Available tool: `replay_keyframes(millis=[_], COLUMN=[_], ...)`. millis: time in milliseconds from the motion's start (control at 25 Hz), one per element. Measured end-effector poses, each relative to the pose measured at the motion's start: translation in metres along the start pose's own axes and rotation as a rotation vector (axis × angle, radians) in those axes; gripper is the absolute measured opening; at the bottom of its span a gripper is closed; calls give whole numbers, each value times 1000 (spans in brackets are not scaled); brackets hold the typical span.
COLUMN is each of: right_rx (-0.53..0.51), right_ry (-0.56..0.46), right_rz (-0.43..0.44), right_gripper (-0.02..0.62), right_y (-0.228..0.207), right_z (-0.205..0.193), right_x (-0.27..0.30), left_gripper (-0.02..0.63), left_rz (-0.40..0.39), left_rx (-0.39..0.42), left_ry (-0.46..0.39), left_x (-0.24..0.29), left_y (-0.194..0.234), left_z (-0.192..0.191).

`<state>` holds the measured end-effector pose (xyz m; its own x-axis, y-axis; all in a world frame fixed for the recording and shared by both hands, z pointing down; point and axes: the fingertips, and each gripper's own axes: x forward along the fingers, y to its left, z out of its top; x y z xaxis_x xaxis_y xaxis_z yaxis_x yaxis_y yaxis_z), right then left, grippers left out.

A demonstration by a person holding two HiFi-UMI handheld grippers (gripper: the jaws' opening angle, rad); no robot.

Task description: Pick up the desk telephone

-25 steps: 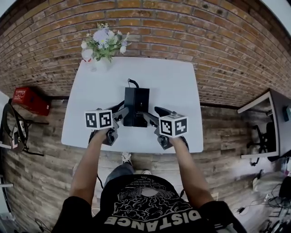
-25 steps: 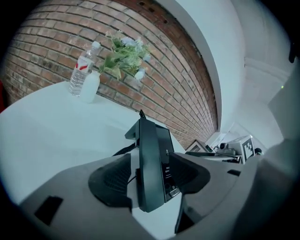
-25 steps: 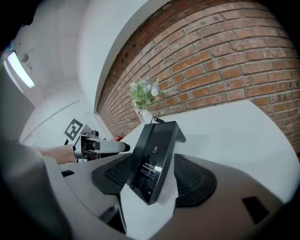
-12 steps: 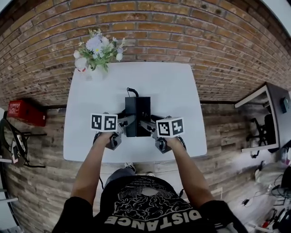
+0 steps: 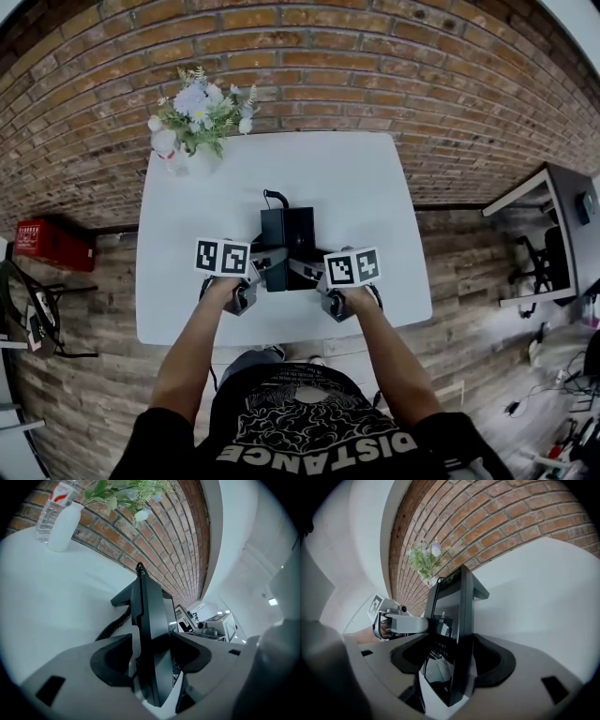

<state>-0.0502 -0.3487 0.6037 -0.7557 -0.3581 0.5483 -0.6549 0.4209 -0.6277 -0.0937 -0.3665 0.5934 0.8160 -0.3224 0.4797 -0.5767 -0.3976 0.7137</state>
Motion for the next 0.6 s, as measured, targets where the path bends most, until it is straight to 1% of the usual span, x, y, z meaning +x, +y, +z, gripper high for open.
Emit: replay_keyframes(millis=[120,160,240,400,600], right_rx=[4,5,7,7,18], right_ry=[3,3,3,-4,-12], right_rz=[6,6,6,3,0], right_gripper=[284,284,284,281,279], right_y=[0,0,0,-2,-2], right_z=[0,0,0,1,1], right_x=[1,1,1,1,0], left_gripper=[236,215,209,204,202], left_rz=[-36,-50,-66,-65,-41], left_rx=[-11,-16,-32,-49,-53], left_ry=[6,6,-1,-23,-51], left_x=[3,4,5,5,5], left_y=[-4,-5,-7,-6,-7], left_z=[1,1,2,3,3])
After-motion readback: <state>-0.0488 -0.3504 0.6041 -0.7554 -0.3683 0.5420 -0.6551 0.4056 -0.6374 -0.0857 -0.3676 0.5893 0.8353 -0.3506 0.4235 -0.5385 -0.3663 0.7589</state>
